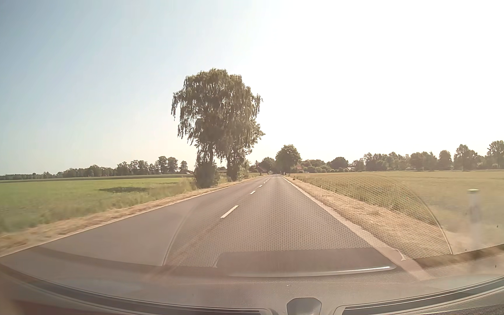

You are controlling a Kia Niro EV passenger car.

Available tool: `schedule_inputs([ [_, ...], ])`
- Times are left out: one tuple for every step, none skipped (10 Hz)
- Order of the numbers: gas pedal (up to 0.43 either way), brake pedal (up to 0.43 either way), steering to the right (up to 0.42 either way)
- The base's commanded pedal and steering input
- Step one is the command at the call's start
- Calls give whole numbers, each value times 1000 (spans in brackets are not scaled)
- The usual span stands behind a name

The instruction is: Follow the waypoints while adhering to traffic rules and regulations

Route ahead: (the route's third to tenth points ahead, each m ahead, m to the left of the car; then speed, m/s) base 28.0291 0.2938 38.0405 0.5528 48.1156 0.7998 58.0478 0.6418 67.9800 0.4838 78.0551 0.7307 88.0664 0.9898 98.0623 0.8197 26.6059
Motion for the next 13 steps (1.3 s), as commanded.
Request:
schedule_inputs([
  [331,6,5],
  [331,6,4],
  [331,6,4],
  [331,6,4],
  [331,6,4],
  [331,6,3],
  [331,6,3],
  [331,6,3],
  [331,6,3],
  [331,6,3],
  [331,6,3],
  [331,6,3],
  [331,6,3],
])
